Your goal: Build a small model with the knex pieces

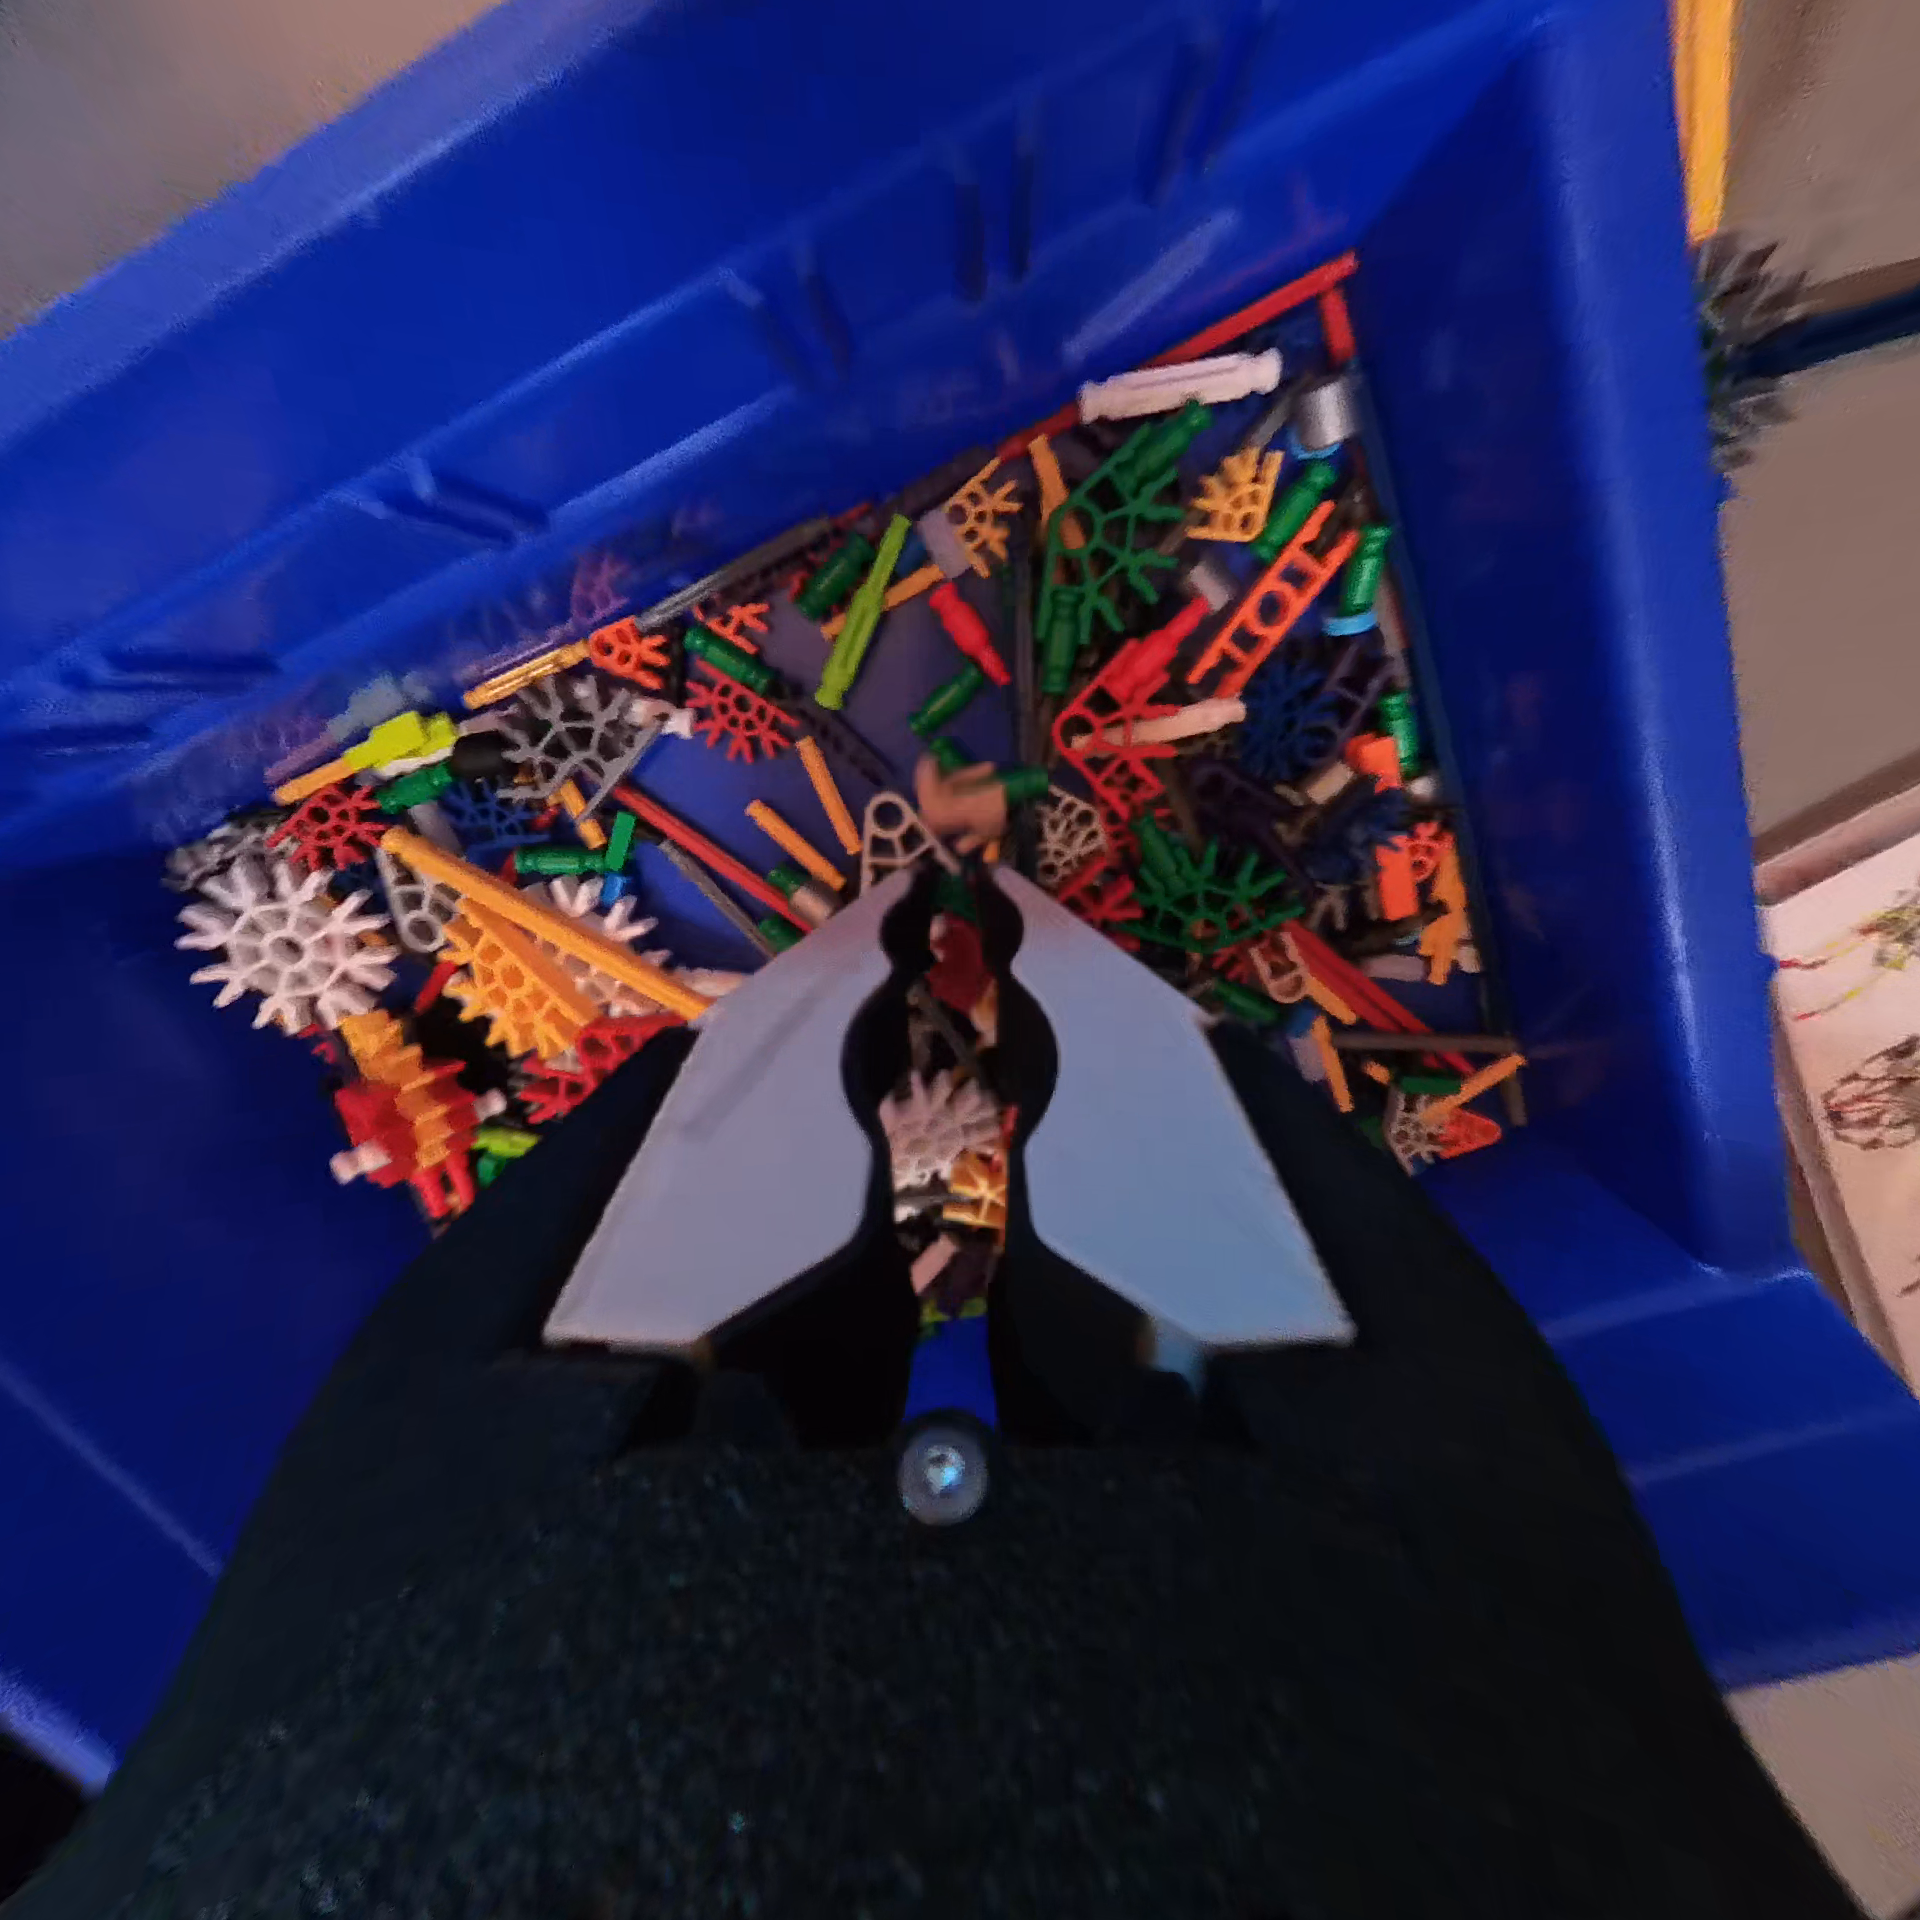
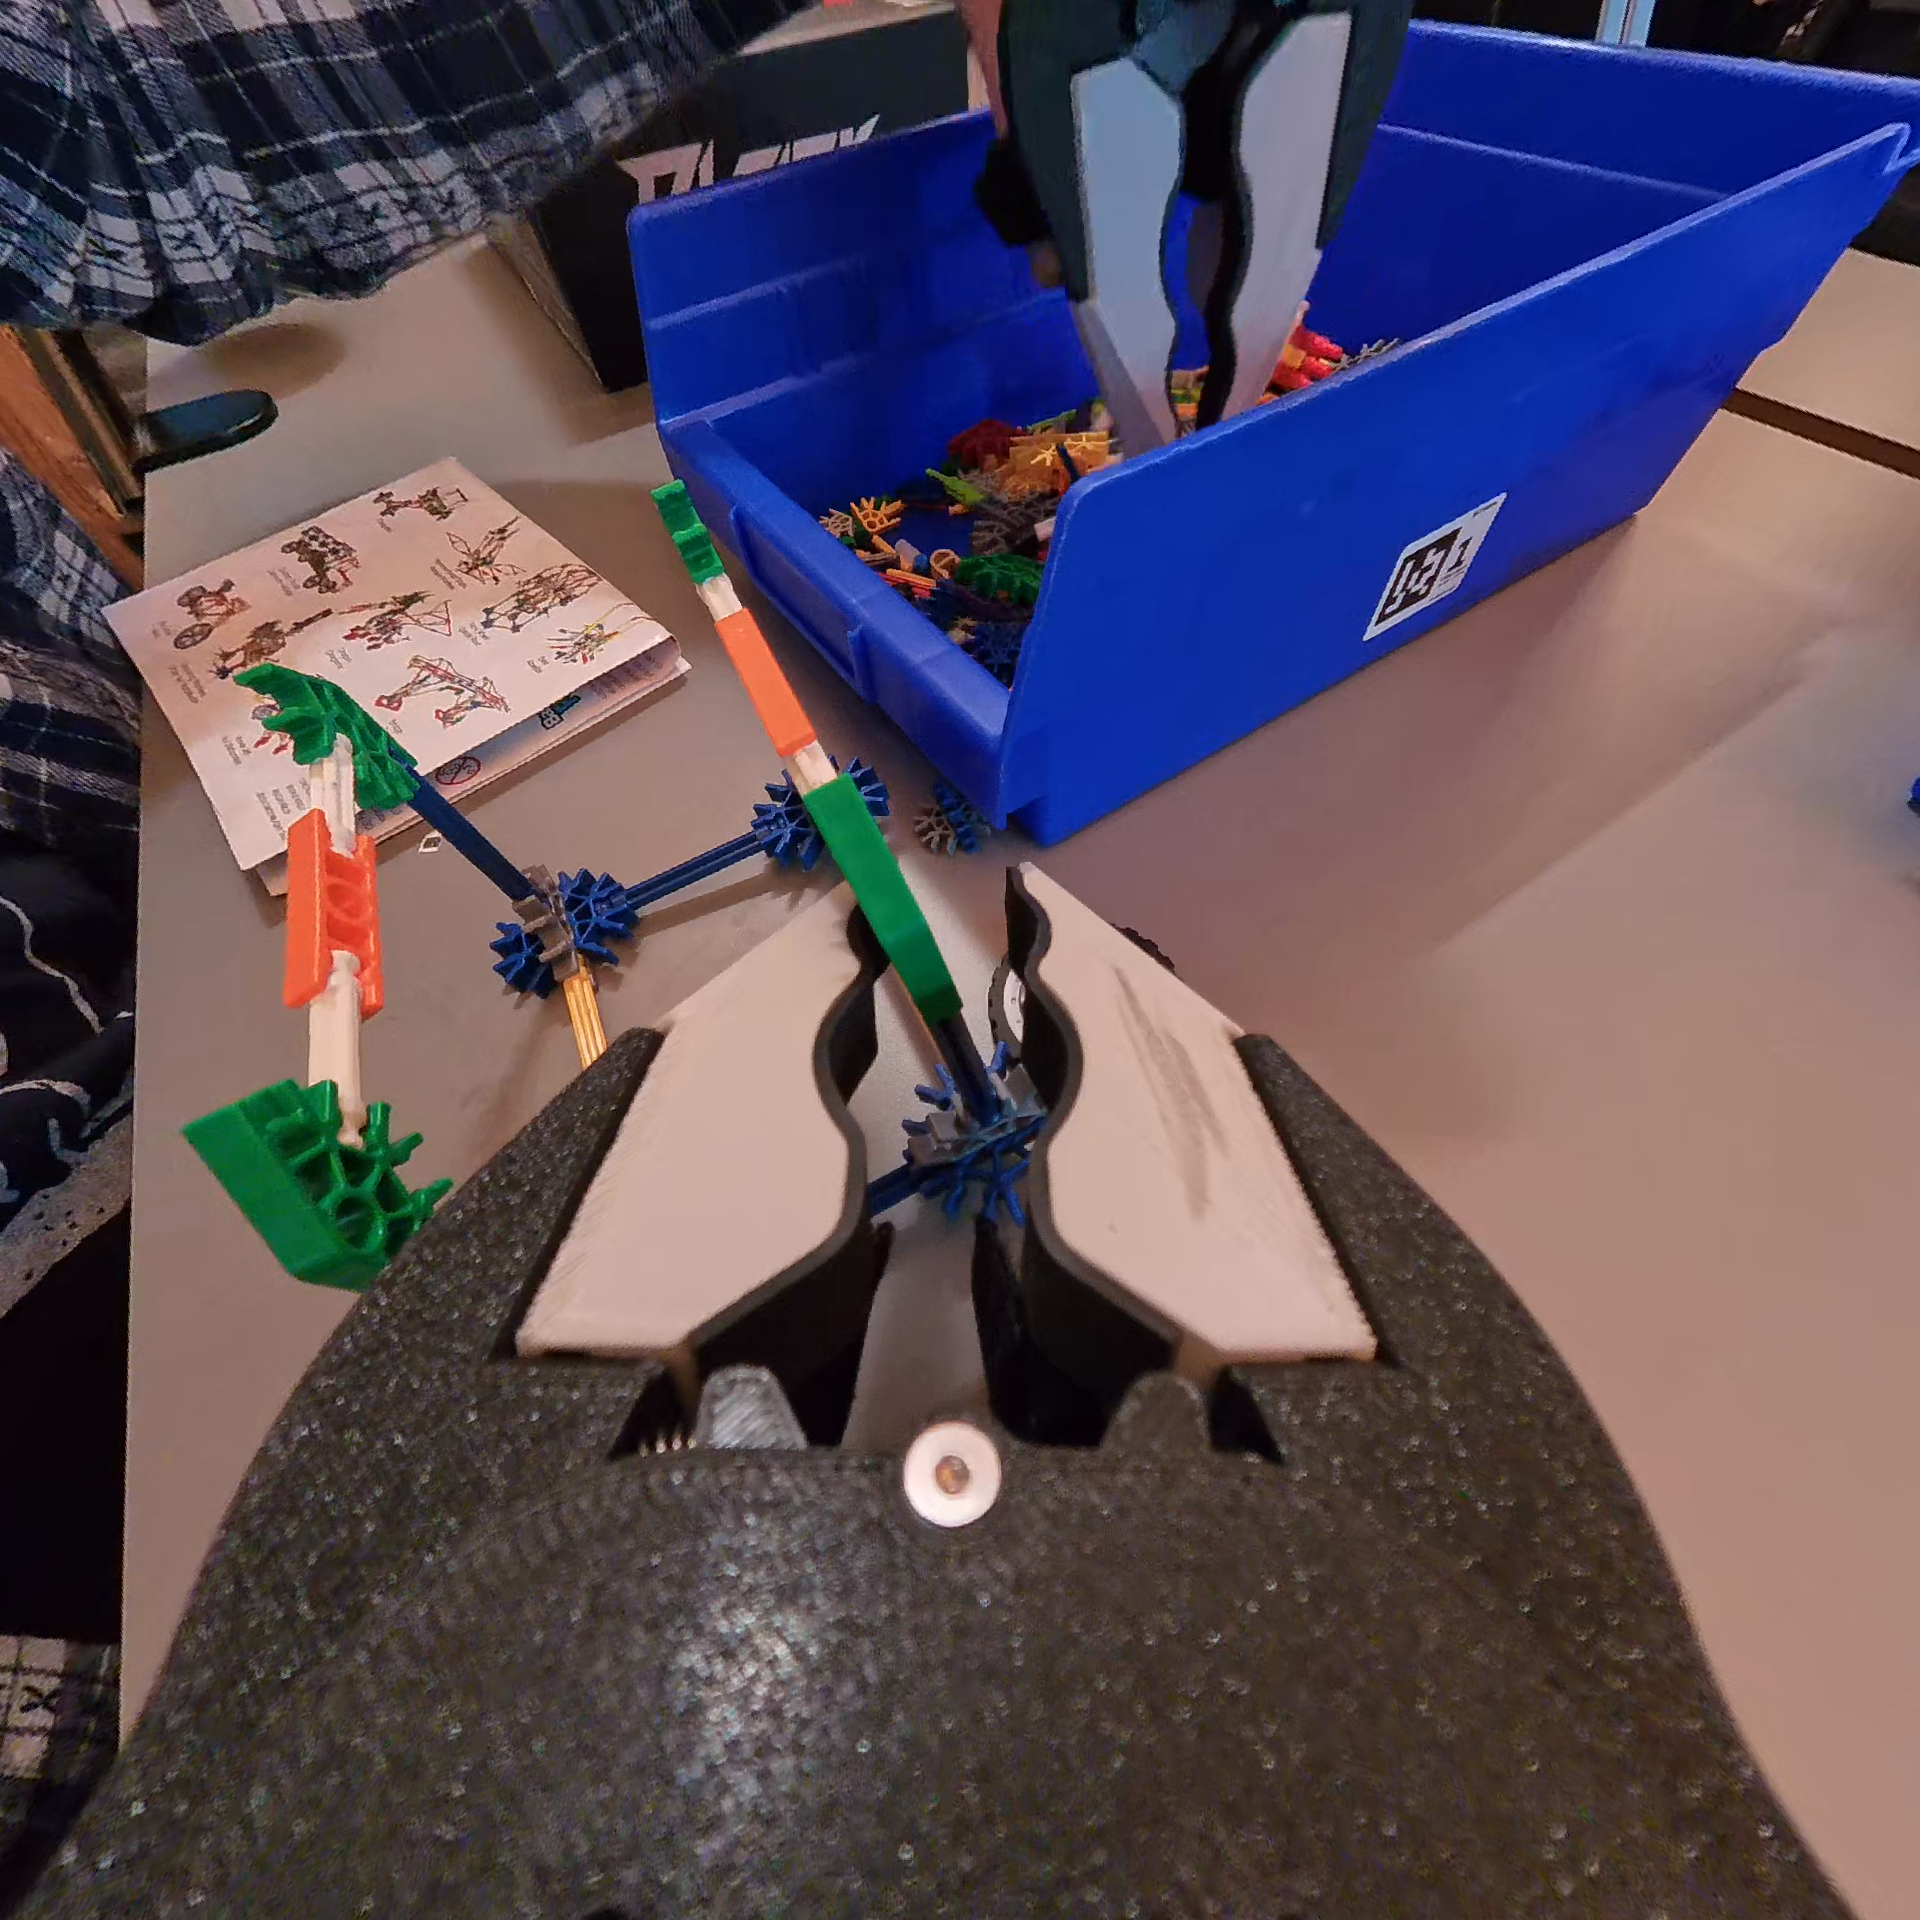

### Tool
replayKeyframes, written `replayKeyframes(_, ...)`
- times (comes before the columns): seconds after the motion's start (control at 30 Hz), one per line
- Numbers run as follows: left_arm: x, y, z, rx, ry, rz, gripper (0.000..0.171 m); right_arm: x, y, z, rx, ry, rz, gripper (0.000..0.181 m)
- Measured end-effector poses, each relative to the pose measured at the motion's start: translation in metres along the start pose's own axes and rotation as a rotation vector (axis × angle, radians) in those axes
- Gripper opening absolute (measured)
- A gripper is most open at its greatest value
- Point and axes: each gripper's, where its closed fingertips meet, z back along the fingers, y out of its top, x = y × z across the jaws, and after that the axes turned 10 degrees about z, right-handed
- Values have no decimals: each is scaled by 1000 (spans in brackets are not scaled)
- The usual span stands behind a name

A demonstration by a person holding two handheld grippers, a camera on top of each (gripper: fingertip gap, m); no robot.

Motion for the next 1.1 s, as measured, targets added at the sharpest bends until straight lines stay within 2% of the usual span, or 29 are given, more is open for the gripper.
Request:
replayKeyframes(0.13, -34, -11, 16, -5, 151, 51, 15, 0, 0, 0, 1, 1, -1, 20)
replayKeyframes(0.27, -60, -21, 22, 12, 212, 132, 28, 0, 0, 0, 1, 1, -1, 20)
replayKeyframes(0.43, -72, -31, 5, -44, 250, 161, 65, 0, 0, 0, 1, 2, -2, 20)
replayKeyframes(0.57, -67, -25, -6, -47, 189, 176, 62, 0, 0, 0, 2, 2, -2, 20)
replayKeyframes(0.63, -69, -28, -10, -75, 181, 182, 48, 0, 1, 0, 2, 2, -3, 20)
replayKeyframes(0.73, -66, -27, -11, -76, 150, 199, 48, 0, 0, 0, 1, 2, -2, 20)
replayKeyframes(0.77, -64, -26, -11, -78, 142, 190, 41, 0, 0, 0, 0, 2, -3, 20)
replayKeyframes(0.83, -53, -21, -11, -61, 98, 165, 13, 0, 0, -1, -1, 2, -3, 20)
replayKeyframes(0.97, -25, -23, -11, -72, 19, 82, 9, 0, 0, -1, -4, 2, -3, 20)
replayKeyframes(1.1, -58, -20, 13, 20, 153, 155, 28, 0, 0, -1, -4, 3, -4, 20)
